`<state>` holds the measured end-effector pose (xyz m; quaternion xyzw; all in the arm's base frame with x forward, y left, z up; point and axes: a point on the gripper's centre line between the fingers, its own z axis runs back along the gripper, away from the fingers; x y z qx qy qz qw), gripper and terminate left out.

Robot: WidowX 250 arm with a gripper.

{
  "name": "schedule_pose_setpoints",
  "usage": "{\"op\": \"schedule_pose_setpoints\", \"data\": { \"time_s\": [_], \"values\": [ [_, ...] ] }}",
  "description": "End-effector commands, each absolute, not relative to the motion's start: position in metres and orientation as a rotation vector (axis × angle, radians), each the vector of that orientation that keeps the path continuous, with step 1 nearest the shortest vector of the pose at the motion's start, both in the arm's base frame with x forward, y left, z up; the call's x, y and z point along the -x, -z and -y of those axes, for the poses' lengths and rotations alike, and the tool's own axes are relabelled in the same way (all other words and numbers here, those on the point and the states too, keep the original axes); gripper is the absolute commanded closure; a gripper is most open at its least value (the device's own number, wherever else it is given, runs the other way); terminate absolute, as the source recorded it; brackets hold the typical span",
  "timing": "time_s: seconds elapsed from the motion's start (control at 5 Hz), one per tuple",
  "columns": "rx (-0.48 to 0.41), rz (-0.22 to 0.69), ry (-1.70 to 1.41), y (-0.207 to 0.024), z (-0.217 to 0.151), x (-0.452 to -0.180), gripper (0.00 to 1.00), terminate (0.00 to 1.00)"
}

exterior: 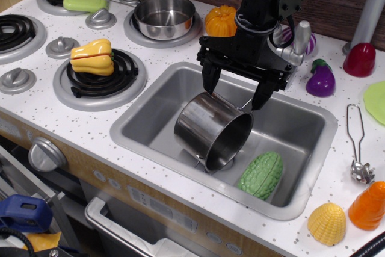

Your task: Flip pot upright in sink

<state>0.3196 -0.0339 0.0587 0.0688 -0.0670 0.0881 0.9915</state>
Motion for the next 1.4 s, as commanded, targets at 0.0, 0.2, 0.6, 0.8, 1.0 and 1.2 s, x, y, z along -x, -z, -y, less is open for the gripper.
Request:
{"op": "schedule_pose_setpoints", "data": {
  "time_s": [0.0, 0.2, 0.6, 0.8, 1.0, 1.2],
  "values": [
    [-0.138, 0.134, -0.177, -0.059, 0.034, -0.320, 0.00, 0.00],
    [-0.235, 0.197, -0.185, -0.056, 0.052, -0.316, 0.00, 0.00],
    [-0.394, 0.331, -0.162, -0.052, 0.073, -0.316, 0.00, 0.00],
    [-0.458, 0.380, -0.134, -0.045, 0.074, -0.317, 0.00, 0.00],
    [-0.496, 0.406, -0.122, -0.039, 0.072, -0.317, 0.00, 0.00],
    [-0.496, 0.433, -0.111, -0.028, 0.065, -0.318, 0.00, 0.00]
  ]
}}
